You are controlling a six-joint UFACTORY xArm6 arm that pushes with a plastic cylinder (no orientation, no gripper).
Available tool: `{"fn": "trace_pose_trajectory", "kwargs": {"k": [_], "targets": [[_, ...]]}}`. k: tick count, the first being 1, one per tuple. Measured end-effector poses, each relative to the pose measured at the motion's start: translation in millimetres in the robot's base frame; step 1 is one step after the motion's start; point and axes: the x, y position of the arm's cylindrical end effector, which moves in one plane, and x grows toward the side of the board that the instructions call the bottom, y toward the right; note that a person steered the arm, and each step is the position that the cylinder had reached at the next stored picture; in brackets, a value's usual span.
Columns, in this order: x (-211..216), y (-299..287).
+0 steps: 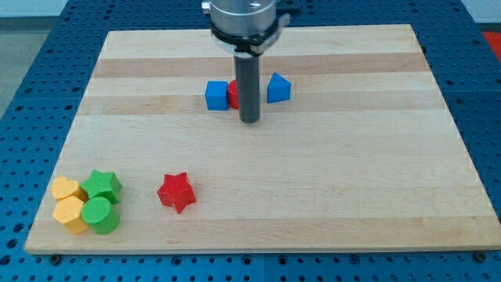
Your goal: Adjust blue triangle on right side of red circle
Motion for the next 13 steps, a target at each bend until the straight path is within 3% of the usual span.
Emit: {"fn": "trace_pose_trajectory", "kwargs": {"k": [1, 3, 4, 6, 7, 10, 13], "targets": [[5, 52], [-80, 147], [-107, 146], [-83, 45], [-69, 28], [-42, 75], [-9, 56]]}}
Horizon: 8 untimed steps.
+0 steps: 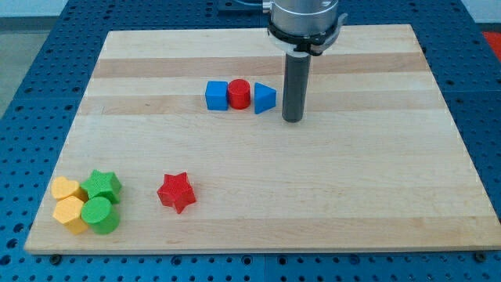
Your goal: Adjust blue triangle on right side of red circle
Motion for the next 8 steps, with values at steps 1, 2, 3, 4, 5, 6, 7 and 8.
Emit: {"fn": "trace_pose_trajectory", "kwargs": {"k": [1, 2, 3, 4, 5, 6, 7, 8], "targets": [[0, -14], [0, -28], [-1, -36], [-5, -41], [-8, -48], [-11, -49], [-12, -49], [20, -47]]}}
